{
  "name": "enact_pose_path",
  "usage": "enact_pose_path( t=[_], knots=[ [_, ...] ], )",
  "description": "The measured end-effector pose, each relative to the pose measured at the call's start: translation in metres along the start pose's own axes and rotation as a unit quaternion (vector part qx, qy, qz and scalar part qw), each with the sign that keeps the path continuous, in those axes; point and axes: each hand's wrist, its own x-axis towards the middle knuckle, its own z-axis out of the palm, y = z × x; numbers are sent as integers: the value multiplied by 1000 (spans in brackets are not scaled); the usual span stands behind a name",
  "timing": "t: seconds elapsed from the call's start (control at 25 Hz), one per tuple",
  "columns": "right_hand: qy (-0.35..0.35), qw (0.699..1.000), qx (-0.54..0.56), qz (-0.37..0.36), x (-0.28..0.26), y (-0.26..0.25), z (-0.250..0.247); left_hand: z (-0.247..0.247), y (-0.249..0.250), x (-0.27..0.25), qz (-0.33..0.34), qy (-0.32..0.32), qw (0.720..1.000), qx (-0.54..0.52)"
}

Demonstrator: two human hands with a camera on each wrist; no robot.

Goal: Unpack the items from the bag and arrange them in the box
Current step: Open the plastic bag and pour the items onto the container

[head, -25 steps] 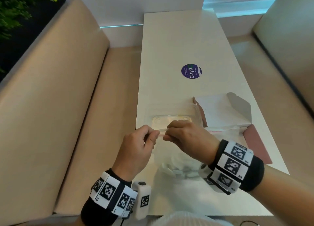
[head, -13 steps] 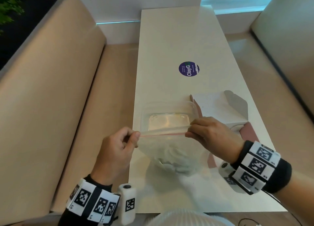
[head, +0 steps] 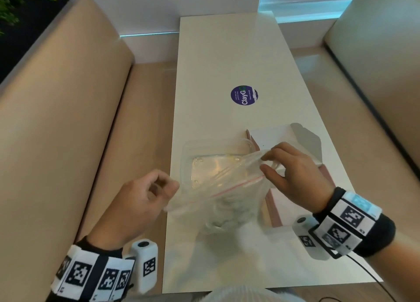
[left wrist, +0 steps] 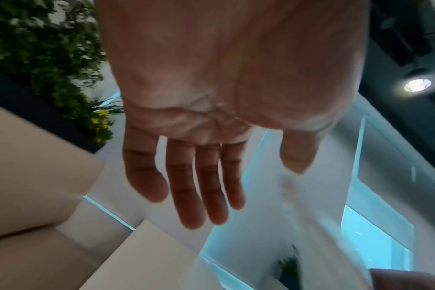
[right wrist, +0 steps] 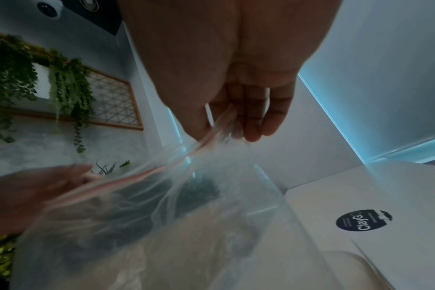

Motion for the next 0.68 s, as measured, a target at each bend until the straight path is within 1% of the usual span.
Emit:
enact_pose_path(
  t=[0.08,0.12,0.2,0.24,0.28,0.4,0.48,0.56,0.6,0.64,0.68],
  knots=[
    [-6,1000,10,-22,6,-8,8,-2,18,9,12,-22,999,44],
    [-14,999,23,-25,9,-12,10,1,26,14,14,-54,995,87],
    [-24,998,46,-18,13,-18,11,11,29,19,18,-135,973,185],
    [-20,998,52,-6,13,-18,9,14,26,19,18,-156,965,208],
    [-11,998,56,12,12,-18,7,15,21,17,10,-166,962,216],
    [13,994,65,89,5,-11,3,17,4,6,-26,-162,970,180],
    [-7,985,57,160,0,-6,1,22,-2,0,-69,-139,978,139],
    [-64,965,65,247,1,-1,-4,29,-6,-3,-117,-114,982,98],
    [-96,947,104,287,3,2,-7,33,-8,-4,-134,-115,982,66],
    [-122,922,177,322,5,5,-8,35,-11,-5,-147,-115,982,19],
    [-144,886,271,349,5,7,-9,37,-14,-6,-159,-109,980,-41]
  ],
)
